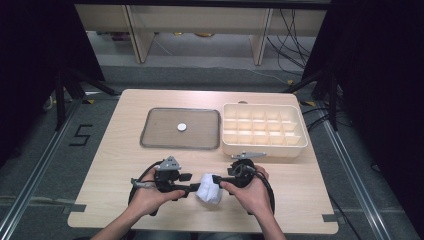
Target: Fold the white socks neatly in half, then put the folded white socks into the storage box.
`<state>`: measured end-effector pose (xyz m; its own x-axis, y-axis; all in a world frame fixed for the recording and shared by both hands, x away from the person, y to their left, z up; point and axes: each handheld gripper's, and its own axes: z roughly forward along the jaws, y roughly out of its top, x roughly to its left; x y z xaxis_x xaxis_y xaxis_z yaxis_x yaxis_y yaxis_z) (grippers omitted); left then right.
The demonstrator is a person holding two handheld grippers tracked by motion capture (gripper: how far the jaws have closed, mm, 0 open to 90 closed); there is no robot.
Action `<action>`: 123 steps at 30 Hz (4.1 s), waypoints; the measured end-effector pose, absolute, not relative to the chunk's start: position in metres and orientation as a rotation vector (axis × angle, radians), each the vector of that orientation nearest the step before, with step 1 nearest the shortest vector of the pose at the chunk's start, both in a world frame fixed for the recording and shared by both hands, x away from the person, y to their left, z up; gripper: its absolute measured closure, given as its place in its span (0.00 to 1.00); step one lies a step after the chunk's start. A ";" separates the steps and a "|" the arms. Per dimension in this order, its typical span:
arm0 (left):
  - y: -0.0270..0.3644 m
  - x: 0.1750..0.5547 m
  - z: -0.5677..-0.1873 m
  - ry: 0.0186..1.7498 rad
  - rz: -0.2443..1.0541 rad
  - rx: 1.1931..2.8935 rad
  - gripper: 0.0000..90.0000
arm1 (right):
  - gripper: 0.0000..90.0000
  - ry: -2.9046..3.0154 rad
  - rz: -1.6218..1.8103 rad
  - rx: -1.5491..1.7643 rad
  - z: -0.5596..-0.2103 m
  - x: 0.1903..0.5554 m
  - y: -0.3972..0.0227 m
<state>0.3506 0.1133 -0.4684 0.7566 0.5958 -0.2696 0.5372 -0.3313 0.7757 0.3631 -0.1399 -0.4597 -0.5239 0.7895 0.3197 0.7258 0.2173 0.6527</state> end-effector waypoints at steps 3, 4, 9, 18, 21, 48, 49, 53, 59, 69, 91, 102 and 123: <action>0.114 0.350 -0.467 0.867 0.092 2.003 0.53 | 0.42 2.376 1.227 1.516 -0.462 0.363 -0.139; 0.115 0.350 -0.467 0.865 0.087 2.001 0.53 | 0.43 2.414 1.223 1.518 -0.460 0.362 -0.140; 0.117 0.350 -0.467 0.870 0.098 2.001 0.53 | 0.46 2.408 1.240 1.522 -0.461 0.363 -0.140; 0.119 0.353 -0.470 0.885 0.106 1.982 0.53 | 0.45 2.413 1.289 1.580 -0.460 0.364 -0.139; 0.119 0.354 -0.470 0.877 0.105 1.986 0.53 | 0.42 2.427 1.259 1.558 -0.461 0.368 -0.141; 0.127 0.349 -0.477 0.895 0.075 1.986 0.52 | 0.27 2.468 1.029 1.897 -0.491 0.377 -0.116; 0.128 0.349 -0.477 0.892 0.078 1.993 0.52 | 0.28 2.451 0.977 1.956 -0.491 0.377 -0.114; 0.128 0.349 -0.478 0.899 0.086 2.001 0.52 | 0.30 2.461 1.002 1.935 -0.491 0.380 -0.112; 0.127 0.350 -0.479 0.905 0.082 1.992 0.52 | 0.39 2.467 0.922 1.982 -0.487 0.381 -0.109; 0.130 0.350 -0.481 0.905 0.073 1.993 0.52 | 0.58 2.510 0.943 1.893 -0.491 0.384 -0.108; 0.144 0.351 -0.489 0.957 0.077 1.950 0.52 | 0.80 2.588 1.004 1.739 -0.486 0.382 -0.115; 0.153 0.351 -0.496 0.992 0.094 1.900 0.51 | 0.80 2.424 1.022 1.661 -0.461 0.379 -0.131; 0.162 0.351 -0.509 1.013 0.146 1.913 0.48 | 0.80 2.234 1.027 1.701 -0.412 0.405 -0.157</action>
<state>0.3513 0.1620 -0.5087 0.6518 0.6996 -0.2928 0.5882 -0.2226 0.7774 0.4048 -0.1565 -0.4119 -0.3448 0.8973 0.2755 0.7935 0.1219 0.5962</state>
